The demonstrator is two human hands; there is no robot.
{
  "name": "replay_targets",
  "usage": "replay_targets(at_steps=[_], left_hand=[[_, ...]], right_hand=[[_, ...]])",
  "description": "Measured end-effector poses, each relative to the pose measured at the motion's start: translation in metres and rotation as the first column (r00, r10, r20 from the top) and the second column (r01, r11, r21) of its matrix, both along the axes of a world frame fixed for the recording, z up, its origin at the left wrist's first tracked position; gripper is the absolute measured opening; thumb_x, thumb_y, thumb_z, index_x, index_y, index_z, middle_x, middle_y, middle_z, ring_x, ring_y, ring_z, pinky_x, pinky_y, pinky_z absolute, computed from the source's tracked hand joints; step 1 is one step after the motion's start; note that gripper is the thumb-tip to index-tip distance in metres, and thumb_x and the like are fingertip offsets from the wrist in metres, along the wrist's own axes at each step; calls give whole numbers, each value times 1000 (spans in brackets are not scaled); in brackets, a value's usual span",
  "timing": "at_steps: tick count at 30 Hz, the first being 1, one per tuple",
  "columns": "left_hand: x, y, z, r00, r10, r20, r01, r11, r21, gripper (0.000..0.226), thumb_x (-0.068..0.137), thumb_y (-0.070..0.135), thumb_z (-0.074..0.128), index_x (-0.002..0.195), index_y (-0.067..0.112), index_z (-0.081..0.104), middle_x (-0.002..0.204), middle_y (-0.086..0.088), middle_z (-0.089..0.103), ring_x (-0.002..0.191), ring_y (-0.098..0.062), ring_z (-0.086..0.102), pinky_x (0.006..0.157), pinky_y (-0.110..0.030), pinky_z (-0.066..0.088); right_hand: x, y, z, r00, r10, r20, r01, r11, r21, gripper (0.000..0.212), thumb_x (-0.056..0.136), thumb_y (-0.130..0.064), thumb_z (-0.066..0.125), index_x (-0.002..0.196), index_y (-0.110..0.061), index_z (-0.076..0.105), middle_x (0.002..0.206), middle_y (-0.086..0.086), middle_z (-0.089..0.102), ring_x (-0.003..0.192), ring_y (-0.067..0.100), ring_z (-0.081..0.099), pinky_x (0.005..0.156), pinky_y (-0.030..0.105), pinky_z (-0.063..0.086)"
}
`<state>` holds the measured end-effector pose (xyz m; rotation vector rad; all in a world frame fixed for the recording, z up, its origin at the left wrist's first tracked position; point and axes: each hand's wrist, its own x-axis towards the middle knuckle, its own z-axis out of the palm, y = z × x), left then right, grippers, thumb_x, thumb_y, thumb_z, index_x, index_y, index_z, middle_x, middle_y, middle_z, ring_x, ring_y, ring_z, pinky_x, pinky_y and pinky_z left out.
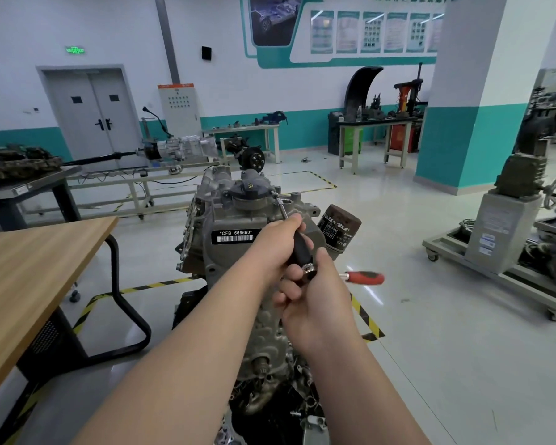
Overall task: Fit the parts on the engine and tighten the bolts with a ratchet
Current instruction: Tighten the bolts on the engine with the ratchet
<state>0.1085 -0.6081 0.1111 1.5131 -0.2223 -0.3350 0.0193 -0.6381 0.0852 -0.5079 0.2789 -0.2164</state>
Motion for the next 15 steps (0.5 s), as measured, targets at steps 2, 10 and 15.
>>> replay_targets(at_steps=[2, 10, 15], left_hand=[[0, -1, 2, 1000, 5, -28, -6, 1000, -22, 28, 101, 36, 46, 83, 15, 51, 46, 1, 57, 36, -14, 49, 40, -14, 35], [-1, -15, 5, 988, 148, -49, -149, 989, -16, 28, 93, 21, 52, 65, 16, 52, 56, -3, 55, 46, -16, 52, 53, -21, 39], [2, -21, 21, 986, 150, -76, -149, 989, 22, 34, 94, 12, 49, 61, 16, 41, 48, 3, 44, 49, -15, 41, 43, -21, 33]], right_hand=[[0, -3, -3, 993, -99, -61, 72, 936, -345, 38, 100, -42, 43, 84, -15, 66, 49, -1, 47, 35, 13, 36, 41, 23, 36], [-12, -28, 10, 933, -350, 82, -10, -254, -967, 29, 99, -43, 41, 118, -21, 38, 66, -13, 46, 53, 2, 42, 45, 25, 28], [-22, -26, 27, 911, -366, 192, 6, -453, -892, 17, 100, -43, 35, 102, -27, 29, 63, -14, 40, 50, 4, 36, 44, 27, 22]])
